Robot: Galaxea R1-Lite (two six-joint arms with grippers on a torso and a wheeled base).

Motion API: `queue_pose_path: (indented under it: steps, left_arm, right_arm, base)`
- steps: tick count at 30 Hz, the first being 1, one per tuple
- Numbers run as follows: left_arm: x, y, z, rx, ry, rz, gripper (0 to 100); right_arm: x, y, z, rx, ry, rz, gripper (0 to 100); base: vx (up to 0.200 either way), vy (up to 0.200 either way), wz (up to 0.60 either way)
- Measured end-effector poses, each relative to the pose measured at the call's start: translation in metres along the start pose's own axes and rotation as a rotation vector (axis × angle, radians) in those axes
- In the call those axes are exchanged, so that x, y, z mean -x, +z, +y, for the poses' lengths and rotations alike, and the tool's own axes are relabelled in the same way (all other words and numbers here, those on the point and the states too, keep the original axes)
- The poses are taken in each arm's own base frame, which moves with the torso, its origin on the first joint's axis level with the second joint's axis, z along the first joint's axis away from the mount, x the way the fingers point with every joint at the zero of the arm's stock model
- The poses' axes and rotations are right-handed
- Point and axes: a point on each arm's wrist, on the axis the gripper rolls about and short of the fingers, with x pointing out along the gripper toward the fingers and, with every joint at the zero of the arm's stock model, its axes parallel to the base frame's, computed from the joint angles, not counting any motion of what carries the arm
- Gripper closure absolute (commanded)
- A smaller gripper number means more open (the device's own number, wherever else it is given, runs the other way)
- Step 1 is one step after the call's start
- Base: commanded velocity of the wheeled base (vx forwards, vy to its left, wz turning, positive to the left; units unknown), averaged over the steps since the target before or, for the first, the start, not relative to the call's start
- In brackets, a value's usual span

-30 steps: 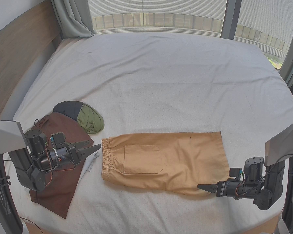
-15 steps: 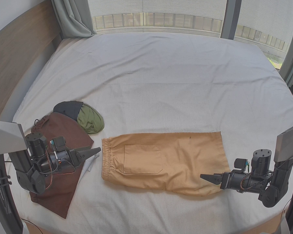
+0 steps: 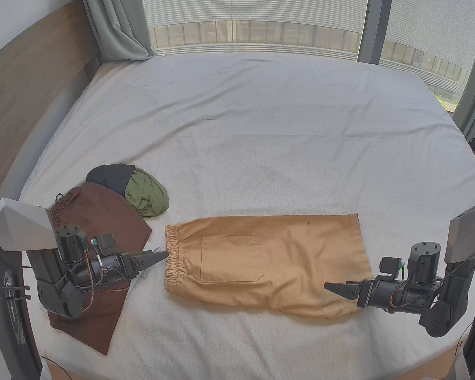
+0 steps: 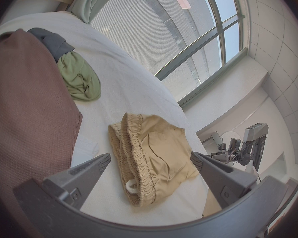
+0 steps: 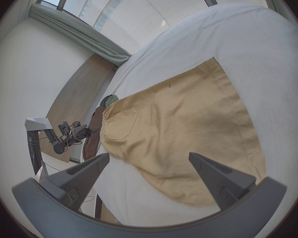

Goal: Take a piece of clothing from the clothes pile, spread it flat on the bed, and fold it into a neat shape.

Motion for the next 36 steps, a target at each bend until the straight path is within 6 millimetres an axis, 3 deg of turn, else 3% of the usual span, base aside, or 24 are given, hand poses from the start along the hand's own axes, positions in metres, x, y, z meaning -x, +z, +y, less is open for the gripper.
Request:
queue_pose_path:
  steps: [28, 36]
  left_arm:
    - [-0.038, -0.05, 0.018, 0.08, 0.071, 0.095, 0]
    - [-0.046, -0.053, 0.011, 0.232, 0.055, 0.106, 0]
  right_arm:
    - [-0.003, -0.003, -0.003, -0.003, -0.007, 0.016, 0]
    - [-0.004, -0.005, -0.004, -0.007, -0.011, 0.026, 0]
  base:
    - [0.0, 0.0, 0.0]
    - [0.0, 0.0, 0.0]
